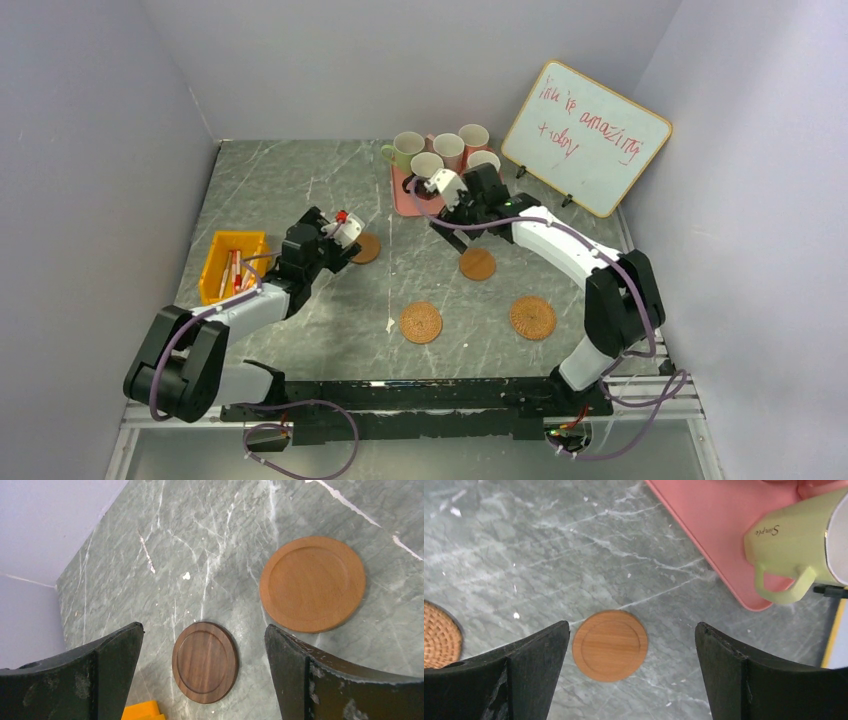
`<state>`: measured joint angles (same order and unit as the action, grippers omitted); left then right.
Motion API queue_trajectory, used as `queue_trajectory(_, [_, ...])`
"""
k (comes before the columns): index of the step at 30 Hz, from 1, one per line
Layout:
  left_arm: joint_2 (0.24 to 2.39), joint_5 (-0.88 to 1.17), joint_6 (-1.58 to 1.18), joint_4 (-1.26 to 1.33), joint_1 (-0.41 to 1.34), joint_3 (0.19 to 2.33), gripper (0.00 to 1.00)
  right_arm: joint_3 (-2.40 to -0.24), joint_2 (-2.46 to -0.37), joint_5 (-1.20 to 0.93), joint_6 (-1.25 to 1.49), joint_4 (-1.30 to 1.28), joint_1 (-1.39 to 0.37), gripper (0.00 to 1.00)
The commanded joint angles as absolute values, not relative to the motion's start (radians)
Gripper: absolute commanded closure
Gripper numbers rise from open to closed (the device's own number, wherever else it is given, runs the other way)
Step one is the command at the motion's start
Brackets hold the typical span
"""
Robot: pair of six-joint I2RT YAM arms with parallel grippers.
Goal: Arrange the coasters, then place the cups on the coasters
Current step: Move the coaster to the center of the board.
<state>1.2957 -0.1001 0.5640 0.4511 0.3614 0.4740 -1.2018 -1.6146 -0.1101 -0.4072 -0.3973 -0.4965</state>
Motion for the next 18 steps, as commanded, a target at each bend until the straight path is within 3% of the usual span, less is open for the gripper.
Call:
queue_trajectory(1, [1.275,-0.058,0.557,0.505,0.36,0.462,0.04,-1.26,-1.65,0.067,-0.537,-0.583,-0.555,0.0])
queue_trajectory(18, [1.306,-0.048,0.564,0.514,0.36,0.457,0.04,-1.086,-1.656,0.224,-0.567,-0.585,-0.467,0.0])
